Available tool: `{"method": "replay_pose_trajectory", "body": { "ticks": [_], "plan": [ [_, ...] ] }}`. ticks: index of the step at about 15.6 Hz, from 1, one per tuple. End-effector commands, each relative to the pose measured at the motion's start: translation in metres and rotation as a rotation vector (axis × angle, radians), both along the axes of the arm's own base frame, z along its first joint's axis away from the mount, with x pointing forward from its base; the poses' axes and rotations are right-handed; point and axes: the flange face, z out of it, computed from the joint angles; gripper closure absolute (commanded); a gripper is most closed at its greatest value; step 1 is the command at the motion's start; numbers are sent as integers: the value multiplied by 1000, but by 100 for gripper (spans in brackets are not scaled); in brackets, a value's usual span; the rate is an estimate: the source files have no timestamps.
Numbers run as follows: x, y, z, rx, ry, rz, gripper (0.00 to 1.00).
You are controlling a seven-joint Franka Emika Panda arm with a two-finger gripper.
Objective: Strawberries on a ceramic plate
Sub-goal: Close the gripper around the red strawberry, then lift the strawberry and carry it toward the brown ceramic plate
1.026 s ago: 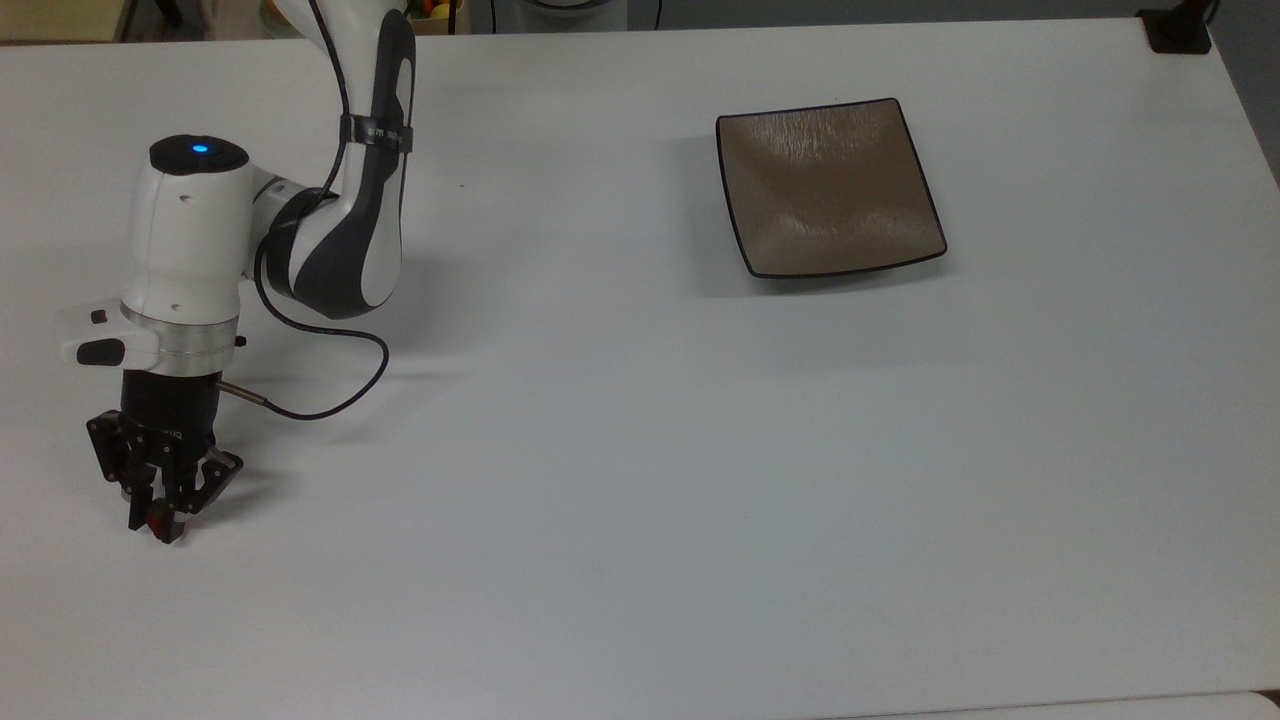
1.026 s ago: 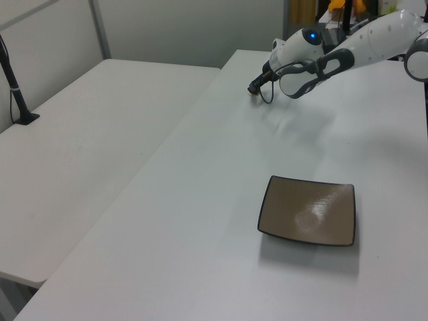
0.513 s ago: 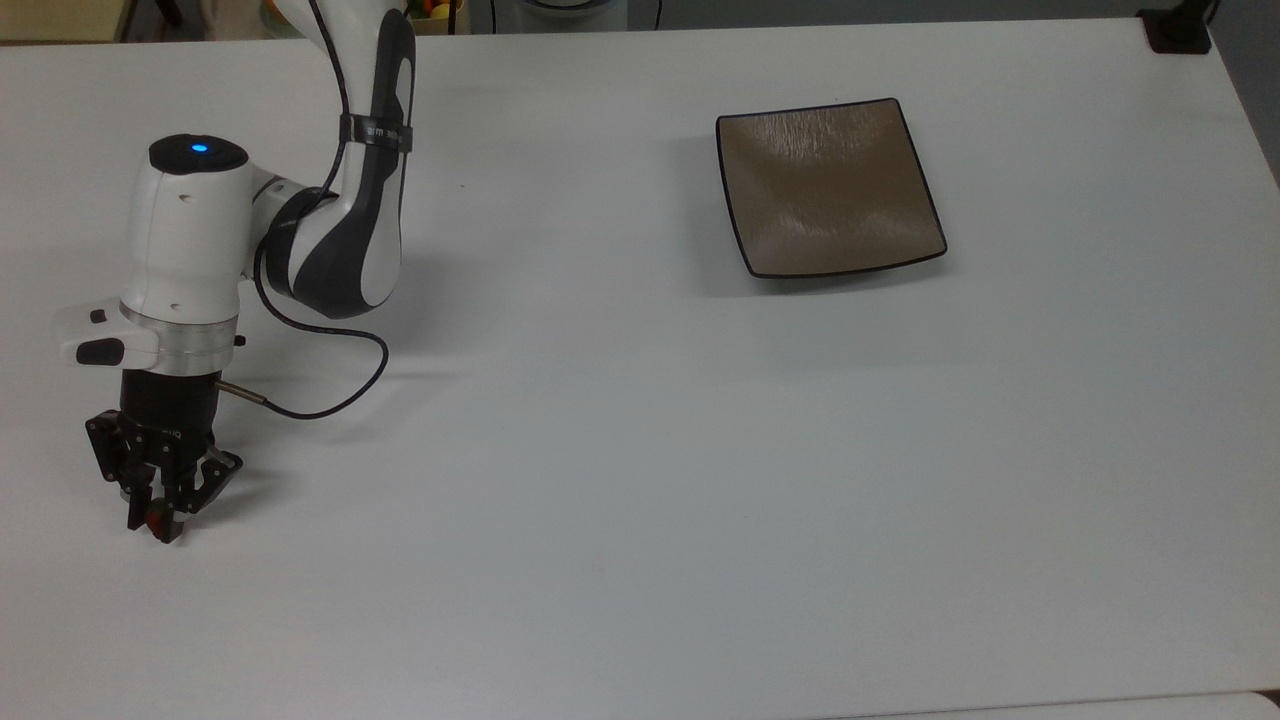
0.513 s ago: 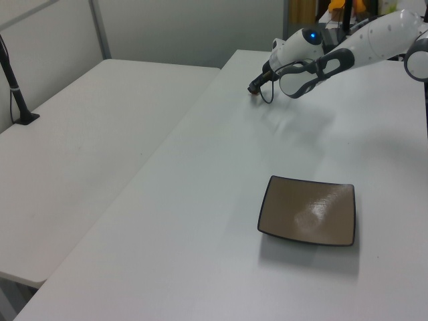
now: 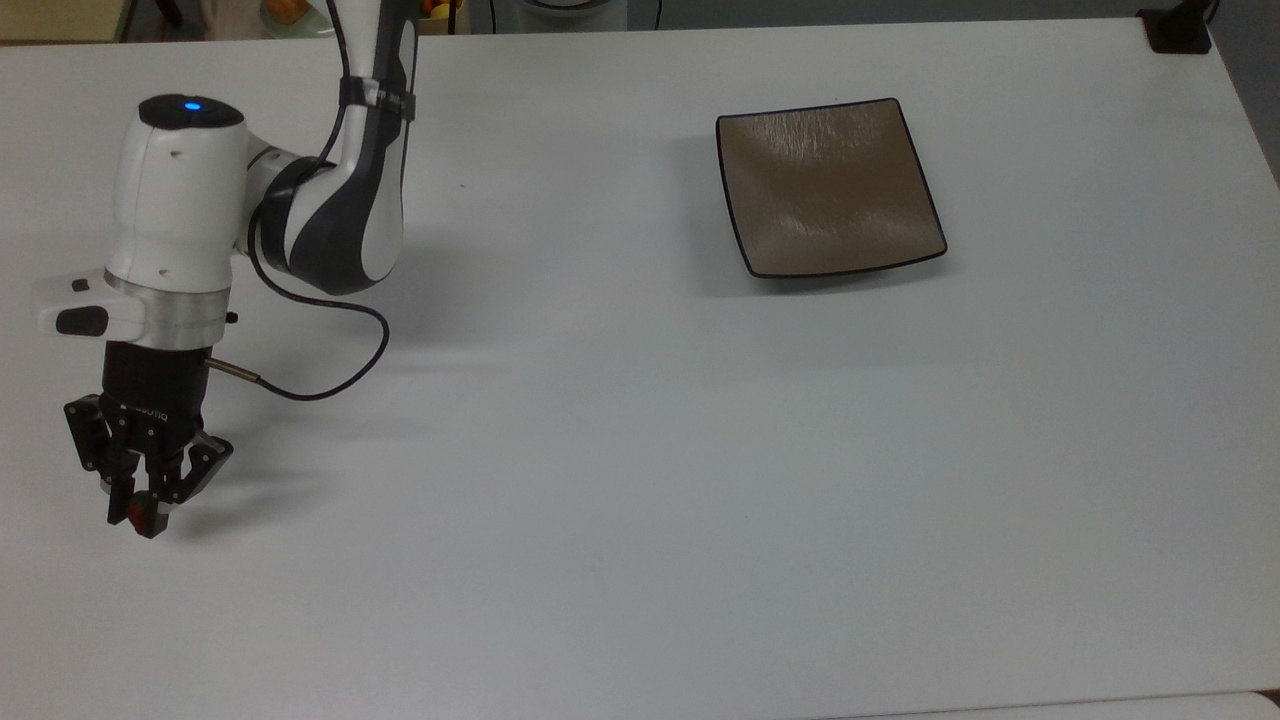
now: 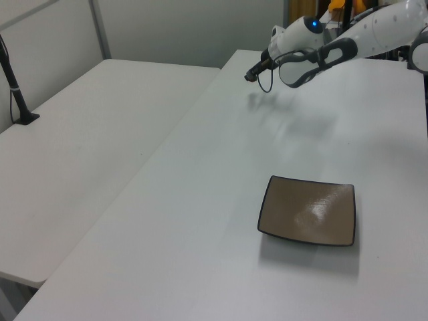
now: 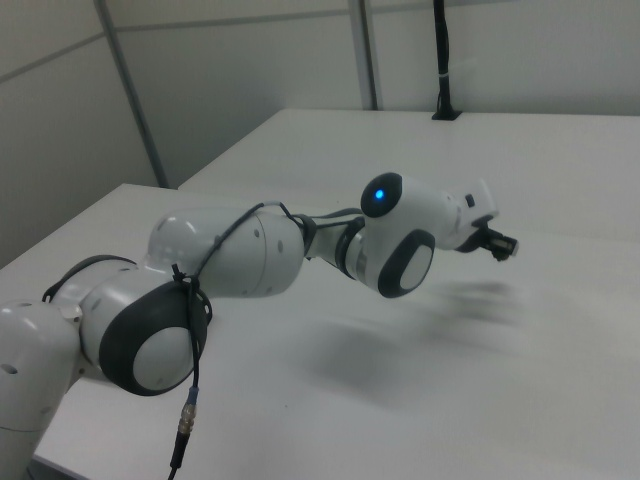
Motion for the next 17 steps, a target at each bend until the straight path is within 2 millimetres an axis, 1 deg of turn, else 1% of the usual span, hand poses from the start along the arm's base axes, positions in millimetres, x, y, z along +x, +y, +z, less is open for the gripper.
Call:
{"method": "replay_pose_trajectory", "body": {
  "ticks": [1, 2, 4, 6, 8, 10, 11, 13, 14, 15, 17],
  "plan": [
    [-9, 26, 52, 15, 8, 34, 100],
    [-9, 31, 65, 21, 17, 40, 100],
    [-14, 34, 90, 37, 50, 45, 100],
    [-20, 46, 126, 66, 78, 64, 100],
    [-29, 59, 149, 95, 137, 84, 100],
    [-40, 73, 177, 121, 194, 108, 100],
    [-47, 77, 187, 132, 239, 113, 100],
    [-60, 98, 209, 150, 319, 150, 100],
    [-71, 106, 217, 154, 365, 169, 100],
    [-88, 118, 230, 151, 413, 208, 100],
    [-110, 138, 245, 161, 480, 270, 100]
  ]
}}
